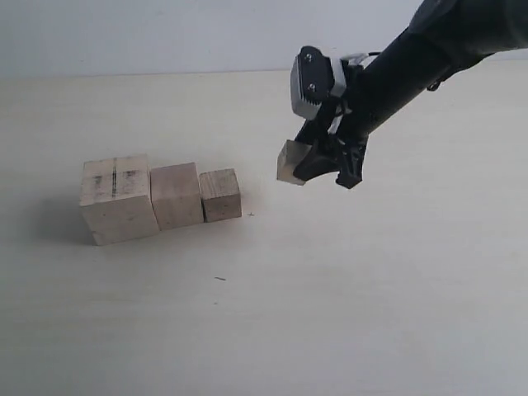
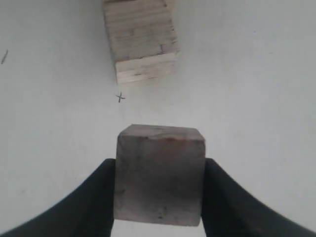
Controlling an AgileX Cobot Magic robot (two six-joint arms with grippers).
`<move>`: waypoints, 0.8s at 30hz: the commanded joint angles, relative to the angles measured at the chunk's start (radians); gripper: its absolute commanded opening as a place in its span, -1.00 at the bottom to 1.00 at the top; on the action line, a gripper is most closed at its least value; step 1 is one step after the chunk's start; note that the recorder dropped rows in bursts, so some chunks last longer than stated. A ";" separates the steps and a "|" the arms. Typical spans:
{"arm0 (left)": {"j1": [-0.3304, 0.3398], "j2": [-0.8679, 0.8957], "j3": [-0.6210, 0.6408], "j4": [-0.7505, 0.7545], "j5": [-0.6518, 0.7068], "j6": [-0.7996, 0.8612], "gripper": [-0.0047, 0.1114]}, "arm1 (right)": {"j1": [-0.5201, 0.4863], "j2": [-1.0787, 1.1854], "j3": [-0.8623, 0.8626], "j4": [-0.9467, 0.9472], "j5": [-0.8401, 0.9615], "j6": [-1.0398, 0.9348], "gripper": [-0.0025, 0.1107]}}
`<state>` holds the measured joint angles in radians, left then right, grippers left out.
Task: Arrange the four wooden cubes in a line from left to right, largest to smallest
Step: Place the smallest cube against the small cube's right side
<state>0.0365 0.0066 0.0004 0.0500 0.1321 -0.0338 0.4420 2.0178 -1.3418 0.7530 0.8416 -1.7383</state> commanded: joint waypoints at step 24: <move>0.002 -0.007 0.000 -0.006 -0.002 -0.001 -0.88 | 0.168 0.172 -0.096 -0.195 -0.092 0.039 -0.96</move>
<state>0.0365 0.0066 0.0004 0.0500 0.1321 -0.0338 0.6086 2.1812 -1.4416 0.6025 0.7179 -1.7162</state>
